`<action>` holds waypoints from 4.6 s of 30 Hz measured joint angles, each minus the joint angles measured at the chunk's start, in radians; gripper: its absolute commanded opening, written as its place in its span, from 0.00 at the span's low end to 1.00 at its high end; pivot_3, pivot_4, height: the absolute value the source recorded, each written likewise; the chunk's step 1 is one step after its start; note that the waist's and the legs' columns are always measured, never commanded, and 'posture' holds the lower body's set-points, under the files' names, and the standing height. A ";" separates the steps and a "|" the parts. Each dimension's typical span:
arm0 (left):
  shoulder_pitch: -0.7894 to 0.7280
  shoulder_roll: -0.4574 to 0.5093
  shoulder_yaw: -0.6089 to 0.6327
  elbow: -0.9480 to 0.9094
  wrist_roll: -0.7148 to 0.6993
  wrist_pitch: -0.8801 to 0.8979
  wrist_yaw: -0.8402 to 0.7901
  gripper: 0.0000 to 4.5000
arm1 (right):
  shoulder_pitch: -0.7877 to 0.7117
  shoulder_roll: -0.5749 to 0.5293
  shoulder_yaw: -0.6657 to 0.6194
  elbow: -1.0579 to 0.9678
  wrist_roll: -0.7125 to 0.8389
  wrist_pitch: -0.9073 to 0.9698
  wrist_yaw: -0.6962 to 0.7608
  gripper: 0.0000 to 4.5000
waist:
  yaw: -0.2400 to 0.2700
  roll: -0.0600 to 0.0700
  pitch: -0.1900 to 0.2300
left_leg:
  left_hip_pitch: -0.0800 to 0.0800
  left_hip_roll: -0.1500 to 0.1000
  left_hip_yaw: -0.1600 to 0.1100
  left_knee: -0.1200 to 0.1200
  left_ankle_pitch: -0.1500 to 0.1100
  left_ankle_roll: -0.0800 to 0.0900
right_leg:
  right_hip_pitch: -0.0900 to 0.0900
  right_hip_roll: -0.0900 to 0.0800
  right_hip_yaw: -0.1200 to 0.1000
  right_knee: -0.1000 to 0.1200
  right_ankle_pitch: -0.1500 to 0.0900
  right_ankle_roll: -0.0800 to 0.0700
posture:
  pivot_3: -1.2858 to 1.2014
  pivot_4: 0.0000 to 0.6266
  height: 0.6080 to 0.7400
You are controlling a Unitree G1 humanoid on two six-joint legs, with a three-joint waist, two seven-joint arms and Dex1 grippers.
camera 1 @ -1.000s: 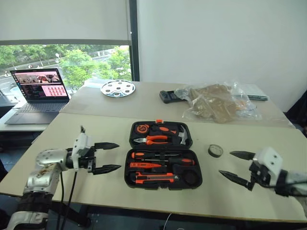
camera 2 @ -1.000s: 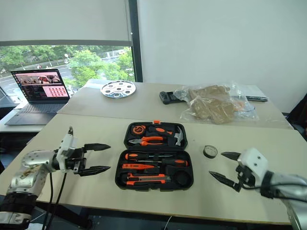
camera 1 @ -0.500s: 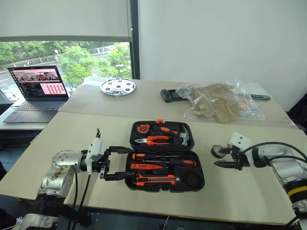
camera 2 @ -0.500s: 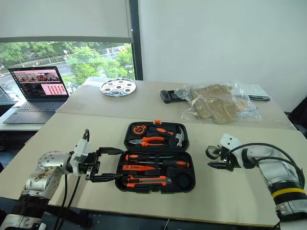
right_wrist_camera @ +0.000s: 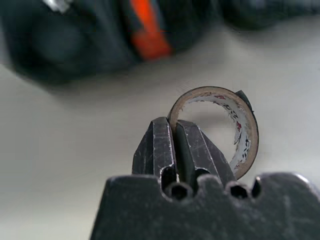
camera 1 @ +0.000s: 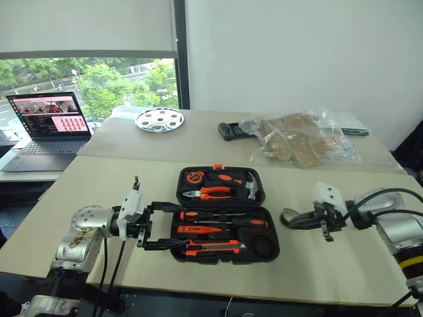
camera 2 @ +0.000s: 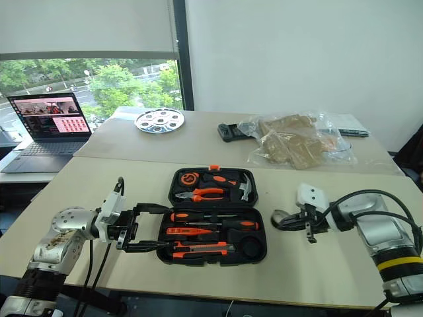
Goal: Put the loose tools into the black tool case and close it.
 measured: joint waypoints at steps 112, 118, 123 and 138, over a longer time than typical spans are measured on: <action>-0.449 -0.088 -0.013 0.235 0.068 1.033 0.773 0.49 | -0.511 0.274 0.141 0.419 -0.101 0.872 -0.606 0.23 | 0.003 -0.004 0.004 | -0.014 -0.006 0.004 0.007 0.004 -0.003 | -0.016 0.000 -0.005 0.012 0.002 0.000 | 0.52 0.24 1.00; -0.437 -0.125 0.019 0.231 0.055 1.006 0.781 0.03 | -0.531 0.282 0.149 0.454 -0.099 0.882 -0.600 0.00 | 0.003 -0.003 0.004 | -0.013 -0.007 0.004 0.009 0.006 -0.001 | -0.014 -0.003 -0.005 0.012 0.006 0.000 | 0.52 0.24 1.00; -0.384 -0.161 0.102 0.223 0.019 0.948 0.789 0.01 | -0.458 0.250 0.105 0.375 -0.066 0.824 -0.531 0.00 | 0.003 -0.003 0.004 | -0.014 -0.007 0.003 0.008 0.006 -0.001 | -0.015 -0.003 -0.006 0.012 0.006 0.000 | 0.52 0.24 1.00; 0.069 -0.069 0.108 0.030 0.241 -0.189 0.516 0.01 | -0.014 0.167 0.003 0.216 -0.341 -0.629 -0.493 0.00 | -0.007 -0.003 0.005 | -0.012 -0.004 0.010 -0.003 0.008 -0.005 | -0.017 0.001 -0.005 0.004 0.005 -0.001 | 0.52 0.24 1.00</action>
